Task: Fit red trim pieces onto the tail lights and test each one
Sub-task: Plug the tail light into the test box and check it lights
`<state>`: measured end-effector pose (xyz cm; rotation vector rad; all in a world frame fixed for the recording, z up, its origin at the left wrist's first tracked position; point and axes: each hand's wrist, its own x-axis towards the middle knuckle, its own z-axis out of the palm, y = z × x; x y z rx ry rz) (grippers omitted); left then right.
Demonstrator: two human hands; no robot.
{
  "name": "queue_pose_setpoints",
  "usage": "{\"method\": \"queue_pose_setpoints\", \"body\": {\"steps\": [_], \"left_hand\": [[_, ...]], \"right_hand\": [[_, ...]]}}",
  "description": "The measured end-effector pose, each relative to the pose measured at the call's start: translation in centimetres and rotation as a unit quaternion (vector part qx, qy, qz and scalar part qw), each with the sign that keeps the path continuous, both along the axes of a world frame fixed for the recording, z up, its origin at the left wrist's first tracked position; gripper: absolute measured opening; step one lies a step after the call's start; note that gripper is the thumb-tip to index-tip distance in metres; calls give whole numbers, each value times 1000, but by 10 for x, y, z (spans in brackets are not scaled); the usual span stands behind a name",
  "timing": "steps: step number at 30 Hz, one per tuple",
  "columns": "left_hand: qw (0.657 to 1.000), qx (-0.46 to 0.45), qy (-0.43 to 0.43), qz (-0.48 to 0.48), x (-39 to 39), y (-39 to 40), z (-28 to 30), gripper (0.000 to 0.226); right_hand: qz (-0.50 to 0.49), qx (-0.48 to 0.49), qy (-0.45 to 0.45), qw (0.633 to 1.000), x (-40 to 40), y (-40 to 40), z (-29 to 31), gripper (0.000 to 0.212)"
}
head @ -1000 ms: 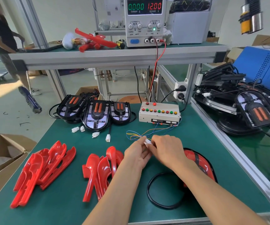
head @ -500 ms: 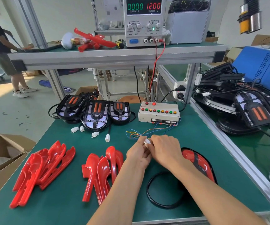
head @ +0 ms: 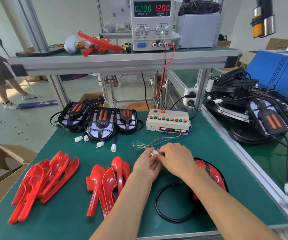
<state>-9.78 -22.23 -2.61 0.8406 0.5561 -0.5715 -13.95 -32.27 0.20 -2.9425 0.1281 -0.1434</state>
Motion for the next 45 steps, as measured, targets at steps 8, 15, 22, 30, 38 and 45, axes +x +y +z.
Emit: {"method": "queue_pose_setpoints", "body": {"steps": [8,15,22,30,38,45], "left_hand": [[998,35,-47,-22,4,-2,-2,28],[998,54,-22,-21,2,-1,-14,15],[997,71,-36,-21,1,0,-16,17],[995,88,-46,-16,0,-2,-15,26],[976,169,-72,-116,-7,1,-7,26],[837,426,-320,127,14,19,26,19]], "right_hand": [[-259,161,-94,947,-116,-85,4,44],[-316,386,60,865,-162,-86,-18,65],[-236,577,85,777,-154,-86,-20,30],[-237,577,-83,777,-126,-84,-47,32],[-226,576,-220,754,-86,-76,-66,41],[-234,585,-220,745,-84,-78,-78,35]]}}
